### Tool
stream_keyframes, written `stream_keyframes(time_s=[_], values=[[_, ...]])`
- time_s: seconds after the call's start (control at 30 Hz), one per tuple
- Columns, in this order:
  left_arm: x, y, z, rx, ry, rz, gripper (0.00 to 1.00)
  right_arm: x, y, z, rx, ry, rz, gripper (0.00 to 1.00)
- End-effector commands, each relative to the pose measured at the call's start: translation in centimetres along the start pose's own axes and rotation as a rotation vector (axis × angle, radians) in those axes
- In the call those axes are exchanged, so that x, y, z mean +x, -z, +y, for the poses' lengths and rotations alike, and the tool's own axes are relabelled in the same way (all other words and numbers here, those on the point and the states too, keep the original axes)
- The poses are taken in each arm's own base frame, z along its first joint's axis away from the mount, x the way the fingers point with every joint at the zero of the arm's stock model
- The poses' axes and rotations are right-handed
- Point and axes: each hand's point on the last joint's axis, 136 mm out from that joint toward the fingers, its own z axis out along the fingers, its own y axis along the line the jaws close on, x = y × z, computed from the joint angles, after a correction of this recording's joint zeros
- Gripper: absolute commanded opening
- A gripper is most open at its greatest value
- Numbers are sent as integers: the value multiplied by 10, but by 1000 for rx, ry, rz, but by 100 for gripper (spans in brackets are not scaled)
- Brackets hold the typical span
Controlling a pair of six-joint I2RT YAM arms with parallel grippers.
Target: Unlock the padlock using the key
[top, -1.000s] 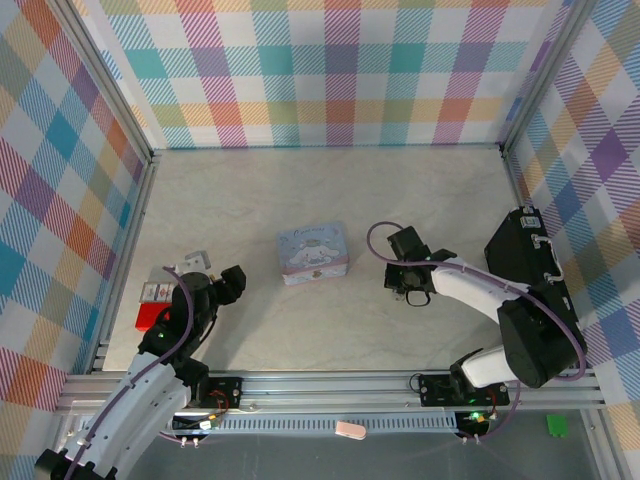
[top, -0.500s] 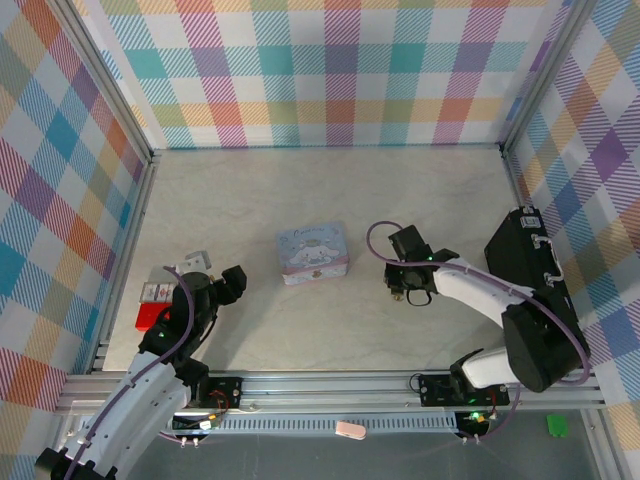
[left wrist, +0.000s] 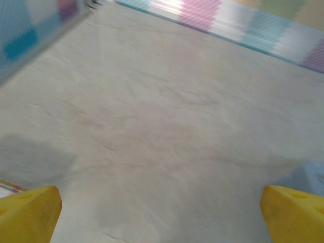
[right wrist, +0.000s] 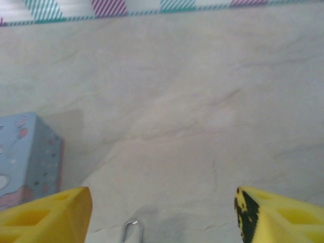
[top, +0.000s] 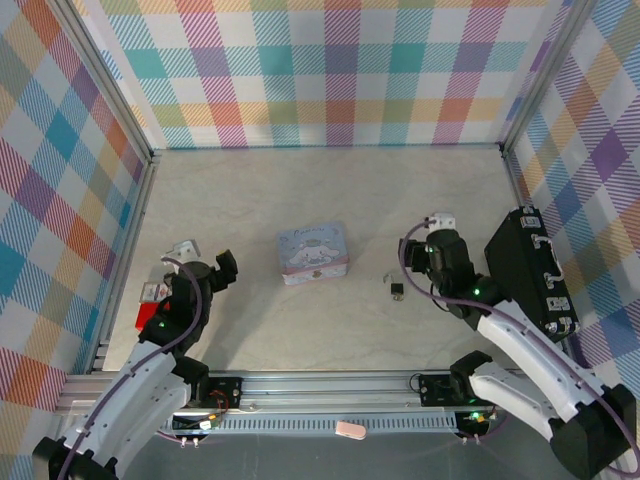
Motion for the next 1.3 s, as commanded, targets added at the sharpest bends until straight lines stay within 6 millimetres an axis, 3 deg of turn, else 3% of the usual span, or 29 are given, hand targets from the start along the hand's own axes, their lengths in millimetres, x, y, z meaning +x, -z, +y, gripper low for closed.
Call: stream_keyframes(time_s=[0.0,0.1,0.23,0.5,0.73,0.8,0.9,1.07,1.13,1.27], values=[[-34,-4,23,-188,-60,-147,100,-11,-5,-19,102,59,-109,79],[-34,-20,27,-260,-125,-214,100,-4,-17,-23,130,87,-85,85],[-18,-40,22,-246,-161,-165,100,3,-38,-30,192,129,-45,90],[4,-84,8,-144,-232,-109,100,17,-67,-60,289,118,-56,92],[0,-111,-24,20,-280,-147,100,26,-87,-71,312,140,-108,92],[7,-120,-29,77,-246,-123,100,27,-96,-75,317,145,-122,92],[19,-134,-25,83,-234,-175,100,20,-103,-72,292,183,-156,93],[26,-145,-28,98,-237,-52,100,11,-112,-69,177,186,-202,94],[24,-147,-26,98,-227,-57,100,15,-119,-64,50,109,-181,94],[25,-146,-26,99,-226,-52,100,22,-132,-74,5,54,-159,95]])
